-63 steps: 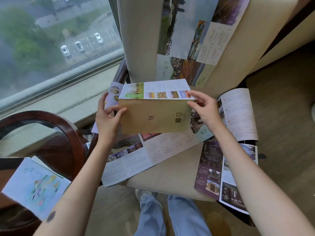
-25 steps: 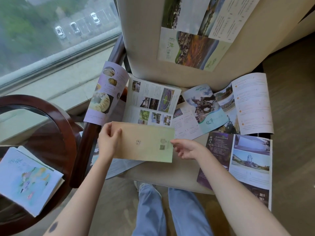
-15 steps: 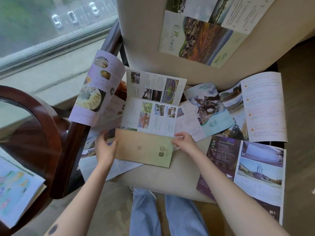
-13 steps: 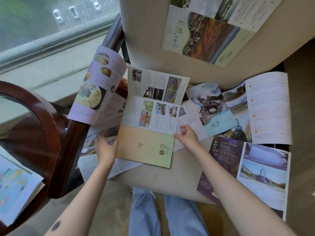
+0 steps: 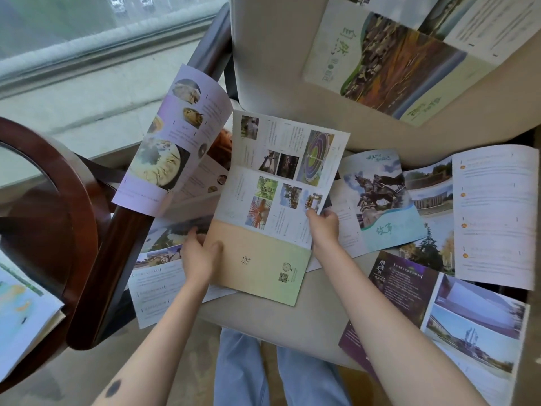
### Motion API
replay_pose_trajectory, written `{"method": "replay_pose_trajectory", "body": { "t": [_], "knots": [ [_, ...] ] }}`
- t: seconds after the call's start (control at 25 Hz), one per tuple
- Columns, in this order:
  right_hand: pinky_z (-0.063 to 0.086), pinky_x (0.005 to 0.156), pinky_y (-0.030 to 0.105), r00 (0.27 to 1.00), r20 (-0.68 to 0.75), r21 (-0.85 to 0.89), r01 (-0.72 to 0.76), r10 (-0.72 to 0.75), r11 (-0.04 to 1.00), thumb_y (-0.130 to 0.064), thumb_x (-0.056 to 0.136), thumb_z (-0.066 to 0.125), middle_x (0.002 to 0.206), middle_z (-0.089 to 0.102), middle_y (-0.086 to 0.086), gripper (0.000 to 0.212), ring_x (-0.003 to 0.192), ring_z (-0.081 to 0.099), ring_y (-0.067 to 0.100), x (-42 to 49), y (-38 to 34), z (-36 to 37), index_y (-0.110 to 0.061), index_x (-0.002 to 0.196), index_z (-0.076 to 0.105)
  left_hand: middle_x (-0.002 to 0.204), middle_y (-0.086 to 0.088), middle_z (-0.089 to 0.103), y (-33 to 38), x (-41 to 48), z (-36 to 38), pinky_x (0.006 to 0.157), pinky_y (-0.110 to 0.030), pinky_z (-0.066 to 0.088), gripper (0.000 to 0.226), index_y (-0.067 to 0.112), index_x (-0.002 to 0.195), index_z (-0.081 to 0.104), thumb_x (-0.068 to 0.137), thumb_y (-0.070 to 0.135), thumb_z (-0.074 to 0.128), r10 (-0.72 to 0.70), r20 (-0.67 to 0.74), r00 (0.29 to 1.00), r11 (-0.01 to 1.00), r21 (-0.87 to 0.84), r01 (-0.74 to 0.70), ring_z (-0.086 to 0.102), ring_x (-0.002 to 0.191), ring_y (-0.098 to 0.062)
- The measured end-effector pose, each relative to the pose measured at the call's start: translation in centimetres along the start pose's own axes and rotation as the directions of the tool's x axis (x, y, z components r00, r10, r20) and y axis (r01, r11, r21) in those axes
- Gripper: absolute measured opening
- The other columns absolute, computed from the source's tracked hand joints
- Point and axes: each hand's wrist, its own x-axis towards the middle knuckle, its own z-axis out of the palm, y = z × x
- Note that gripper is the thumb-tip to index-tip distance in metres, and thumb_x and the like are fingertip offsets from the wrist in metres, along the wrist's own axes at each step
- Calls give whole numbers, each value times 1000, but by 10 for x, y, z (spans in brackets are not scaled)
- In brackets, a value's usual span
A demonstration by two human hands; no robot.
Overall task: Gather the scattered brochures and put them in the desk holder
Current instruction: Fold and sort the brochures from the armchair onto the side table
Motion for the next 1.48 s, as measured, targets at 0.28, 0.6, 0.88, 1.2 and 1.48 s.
{"method": "replay_pose_trajectory", "body": {
  "t": [0.28,0.6,0.88,1.2,1.48],
  "knots": [
    [55,79,32,986,157,139,35,-57,990,-34,90,56,104,68,4,22,94,65,18,19,-18,-43,-18,101,65,95,1,62,34,-16,-22,72,-20,41,24,16,91,60,79,-4,55,177,162,971,970,-196,-144,55,91,-13],
    [57,64,28,927,274,388,138,-257,911,-7,92,53,87,72,-6,16,80,66,10,30,-77,-82,-20,96,61,89,9,68,62,-46,-64,69,-18,49,25,22,88,57,84,-3,57,308,488,817,930,-337,-150,61,80,-5],
    [57,63,30,956,217,385,101,-196,917,-8,92,54,83,69,2,10,75,64,16,15,-78,-88,-13,86,60,94,6,73,91,-65,-81,79,-21,53,29,21,99,68,86,-3,58,404,586,702,911,-324,-255,66,88,-9],
    [53,79,39,898,402,299,53,-177,953,6,89,50,105,63,11,30,87,62,22,-2,-67,-92,-8,116,52,94,13,65,130,-92,-86,91,-36,51,45,31,104,57,76,-1,71,674,78,735,719,-299,-627,63,94,-12],
    [50,69,22,820,572,-21,-14,23,1000,2,90,50,104,63,8,17,82,60,15,-17,-39,-83,-5,104,57,98,3,47,158,-110,-94,92,-13,35,20,22,94,70,76,14,73,875,208,437,440,32,-897,44,101,-12]
  ]
}}
